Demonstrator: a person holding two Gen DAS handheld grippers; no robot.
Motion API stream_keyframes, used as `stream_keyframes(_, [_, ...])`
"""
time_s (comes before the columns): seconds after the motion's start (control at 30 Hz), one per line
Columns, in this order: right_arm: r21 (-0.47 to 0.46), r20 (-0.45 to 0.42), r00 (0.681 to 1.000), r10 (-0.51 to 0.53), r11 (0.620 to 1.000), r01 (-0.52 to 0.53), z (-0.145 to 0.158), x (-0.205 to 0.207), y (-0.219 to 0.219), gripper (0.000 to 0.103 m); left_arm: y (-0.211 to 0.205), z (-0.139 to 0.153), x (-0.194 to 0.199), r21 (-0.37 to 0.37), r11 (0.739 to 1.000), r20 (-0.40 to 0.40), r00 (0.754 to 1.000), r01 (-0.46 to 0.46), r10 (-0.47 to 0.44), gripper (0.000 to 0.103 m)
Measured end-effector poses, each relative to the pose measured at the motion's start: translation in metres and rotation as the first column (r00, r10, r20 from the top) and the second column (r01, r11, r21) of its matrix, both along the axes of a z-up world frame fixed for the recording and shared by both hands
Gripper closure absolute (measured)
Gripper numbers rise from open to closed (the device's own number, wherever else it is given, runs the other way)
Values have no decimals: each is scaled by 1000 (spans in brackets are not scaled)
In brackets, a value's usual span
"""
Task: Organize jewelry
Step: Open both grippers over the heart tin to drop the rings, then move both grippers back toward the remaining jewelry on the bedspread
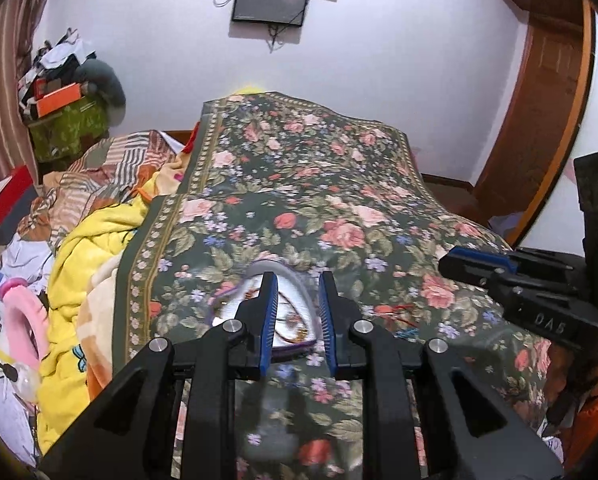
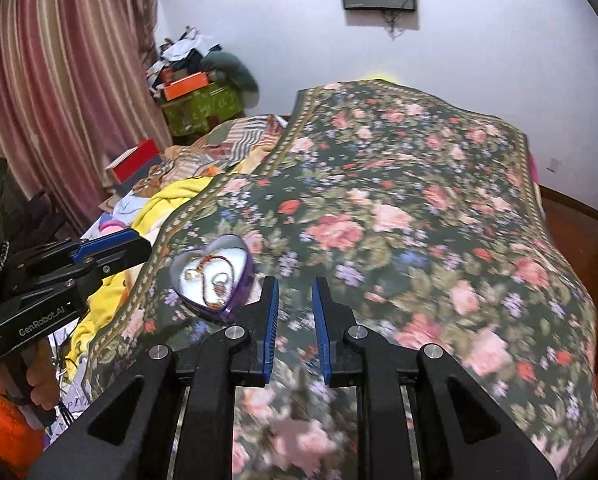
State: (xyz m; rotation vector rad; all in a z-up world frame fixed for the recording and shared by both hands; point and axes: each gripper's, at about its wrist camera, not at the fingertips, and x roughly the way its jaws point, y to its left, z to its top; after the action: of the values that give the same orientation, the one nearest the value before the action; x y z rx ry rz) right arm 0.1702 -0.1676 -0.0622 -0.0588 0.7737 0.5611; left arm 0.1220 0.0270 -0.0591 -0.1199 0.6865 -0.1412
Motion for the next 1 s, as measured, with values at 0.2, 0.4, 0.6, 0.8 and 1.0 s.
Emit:
stream_keyframes(0.2, [7, -4, 999, -52, 999, 52, 0, -8, -31, 88, -29, 2, -6, 17, 999, -5, 999, 45, -45, 80])
stream_keyframes(0.4, [6, -28, 996, -82, 997, 82, -8, -13, -50, 87, -52, -6, -5, 21, 996, -42, 995, 89, -88, 79])
stream_keyframes(0.6, [7, -70, 993, -100, 995, 101, -22, -14, -63, 80, -74, -29, 5, 42, 991, -118, 985, 130, -125, 78])
stream_keyframes(0.8, [2, -115, 988, -105, 994, 106, -40, -13, -66, 54, -84, -50, 12, 36, 988, -173, 975, 151, -143, 78])
stream_keyframes(1.0, [-37, -158, 984, -86, 996, 82, -63, -3, -57, 54, -88, -67, 22, 33, 986, -218, 964, 166, -155, 78])
